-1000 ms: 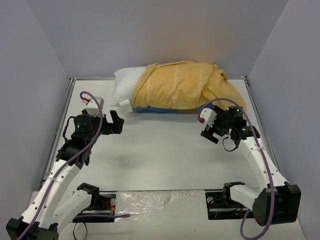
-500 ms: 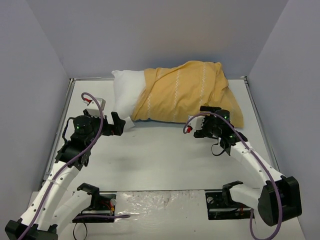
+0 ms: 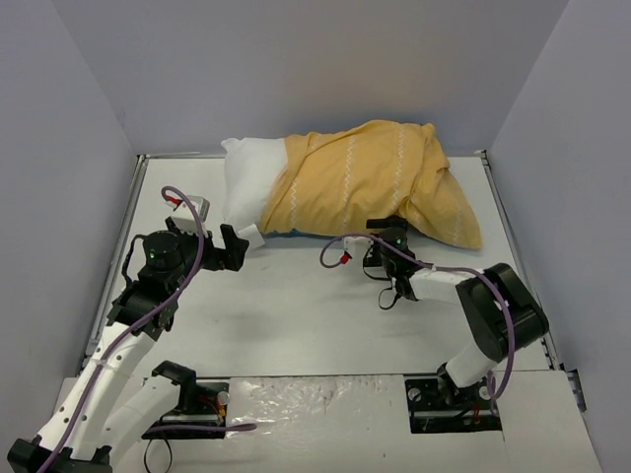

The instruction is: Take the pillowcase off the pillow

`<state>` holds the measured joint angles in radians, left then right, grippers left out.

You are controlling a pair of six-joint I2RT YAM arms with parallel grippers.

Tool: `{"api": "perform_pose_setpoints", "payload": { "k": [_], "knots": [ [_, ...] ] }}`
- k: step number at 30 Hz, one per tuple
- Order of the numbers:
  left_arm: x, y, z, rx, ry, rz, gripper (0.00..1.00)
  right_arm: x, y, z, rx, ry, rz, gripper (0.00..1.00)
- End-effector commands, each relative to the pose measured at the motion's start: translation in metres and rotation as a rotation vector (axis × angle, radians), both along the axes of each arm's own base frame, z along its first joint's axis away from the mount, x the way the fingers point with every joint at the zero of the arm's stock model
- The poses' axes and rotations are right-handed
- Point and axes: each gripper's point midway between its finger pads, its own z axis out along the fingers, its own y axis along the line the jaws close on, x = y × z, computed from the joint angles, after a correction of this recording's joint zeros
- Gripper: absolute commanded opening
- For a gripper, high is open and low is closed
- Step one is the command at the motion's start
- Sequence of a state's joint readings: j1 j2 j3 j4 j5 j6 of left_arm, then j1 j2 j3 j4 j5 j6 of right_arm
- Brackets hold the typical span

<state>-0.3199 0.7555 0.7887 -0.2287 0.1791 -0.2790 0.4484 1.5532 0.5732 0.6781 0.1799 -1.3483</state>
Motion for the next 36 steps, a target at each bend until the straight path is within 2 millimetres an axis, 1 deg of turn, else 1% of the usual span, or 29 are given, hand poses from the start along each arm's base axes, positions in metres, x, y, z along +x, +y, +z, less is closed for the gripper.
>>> {"api": "perform_pose_setpoints", "payload": {
  "k": [1, 3, 4, 5, 6, 7, 8, 9, 10, 11, 12, 13, 14, 15, 17, 18, 19, 20, 21, 22, 23, 25, 27, 28, 29, 31, 33, 34, 36],
  "knots": [
    [0.0, -0.001, 0.014, 0.005, -0.057, -0.013, 0.98, 0.024, 0.002, 0.042, 0.04, -0.207, -0.092, 0.71],
    [0.0, -0.002, 0.013, 0.008, -0.056, -0.019, 0.98, 0.024, 0.0, 0.041, 0.048, -0.209, -0.11, 0.55],
    [0.0, -0.002, 0.013, 0.01, -0.059, -0.022, 0.98, 0.022, -0.001, 0.042, 0.058, -0.204, -0.11, 0.35],
    [-0.001, -0.002, 0.013, 0.012, -0.06, -0.025, 0.98, 0.022, 0.002, 0.043, 0.098, -0.194, -0.105, 0.24],
    [-0.001, -0.003, 0.013, 0.015, -0.06, -0.028, 0.98, 0.017, 0.003, 0.049, 0.122, -0.177, -0.102, 0.15],
    [-0.001, -0.003, 0.013, 0.023, -0.062, -0.034, 0.98, 0.017, 0.006, 0.059, 0.159, -0.174, -0.099, 0.02],
    [-0.001, -0.004, 0.012, 0.028, -0.064, -0.04, 0.98, 0.014, 0.004, 0.081, 0.22, -0.201, -0.1, 0.0],
    [-0.002, -0.006, 0.012, 0.039, -0.07, -0.052, 0.98, 0.008, 0.009, 0.078, 0.292, -0.136, -0.084, 0.0],
    [-0.004, -0.008, 0.014, 0.048, -0.078, -0.069, 0.98, 0.005, 0.01, 0.087, 0.34, -0.127, -0.072, 0.0],
    [-0.006, -0.009, 0.014, 0.062, -0.082, -0.082, 0.99, 0.003, 0.003, 0.119, 0.408, -0.177, -0.072, 0.0],
    [-0.01, -0.012, 0.017, 0.09, -0.108, -0.109, 0.99, -0.004, 0.007, 0.122, 0.473, -0.14, -0.052, 0.0],
    [-0.013, -0.014, 0.019, 0.106, -0.124, -0.122, 0.99, -0.008, 0.004, 0.134, 0.504, -0.149, -0.048, 0.0],
    [-0.014, -0.013, 0.019, 0.123, -0.135, -0.122, 0.99, -0.016, 0.004, 0.163, 0.559, -0.194, -0.014, 0.0],
    [-0.017, -0.013, 0.021, 0.134, -0.155, -0.126, 0.99, -0.02, -0.001, 0.167, 0.599, -0.177, -0.01, 0.0],
    [-0.02, -0.015, 0.022, 0.165, -0.181, -0.143, 0.99, -0.03, -0.005, 0.189, 0.64, -0.187, 0.008, 0.0],
    [-0.021, -0.014, 0.022, 0.174, -0.188, -0.144, 0.99, -0.033, -0.002, 0.19, 0.638, -0.17, 0.043, 0.0],
    [-0.022, -0.015, 0.023, 0.173, -0.192, -0.145, 0.99, -0.036, 0.002, 0.185, 0.616, -0.138, 0.069, 0.05],
    [-0.021, -0.015, 0.022, 0.176, -0.188, -0.144, 0.99, -0.039, 0.007, 0.169, 0.595, -0.093, 0.08, 0.32],
    [-0.022, -0.015, 0.023, 0.176, -0.188, -0.146, 0.99, -0.043, 0.019, 0.158, 0.575, -0.062, 0.11, 0.45],
    [-0.022, -0.015, 0.023, 0.175, -0.186, -0.147, 0.99, -0.041, 0.021, 0.141, 0.501, -0.045, 0.106, 0.58],
    [-0.023, -0.015, 0.023, 0.176, -0.186, -0.144, 0.99, -0.043, 0.023, 0.119, 0.455, -0.037, 0.099, 0.8],
    [-0.025, -0.013, 0.024, 0.182, -0.193, -0.139, 0.99, -0.045, 0.032, 0.098, 0.344, -0.06, 0.084, 0.93],
    [-0.026, -0.009, 0.023, 0.195, -0.201, -0.128, 0.99, -0.037, 0.038, 0.081, 0.266, -0.09, 0.069, 1.0],
    [-0.026, -0.009, 0.023, 0.2, -0.201, -0.126, 0.99, -0.034, 0.04, 0.066, 0.216, -0.092, 0.016, 1.0],
    [-0.026, -0.008, 0.022, 0.203, -0.202, -0.125, 0.98, -0.026, 0.044, 0.073, 0.231, -0.149, -0.007, 1.0],
    [-0.026, -0.007, 0.023, 0.206, -0.205, -0.121, 0.98, -0.017, 0.045, 0.07, 0.247, -0.217, -0.062, 1.0],
    [-0.026, -0.008, 0.022, 0.208, -0.201, -0.127, 0.98, -0.007, 0.043, 0.069, 0.244, -0.354, -0.137, 1.0],
    [-0.026, -0.009, 0.022, 0.208, -0.2, -0.13, 0.98, -0.007, 0.046, 0.056, 0.251, -0.418, -0.143, 1.0],
    [-0.027, -0.01, 0.021, 0.208, -0.198, -0.138, 0.98, -0.011, 0.041, 0.04, 0.148, -0.465, -0.142, 1.0]
  ]
}}
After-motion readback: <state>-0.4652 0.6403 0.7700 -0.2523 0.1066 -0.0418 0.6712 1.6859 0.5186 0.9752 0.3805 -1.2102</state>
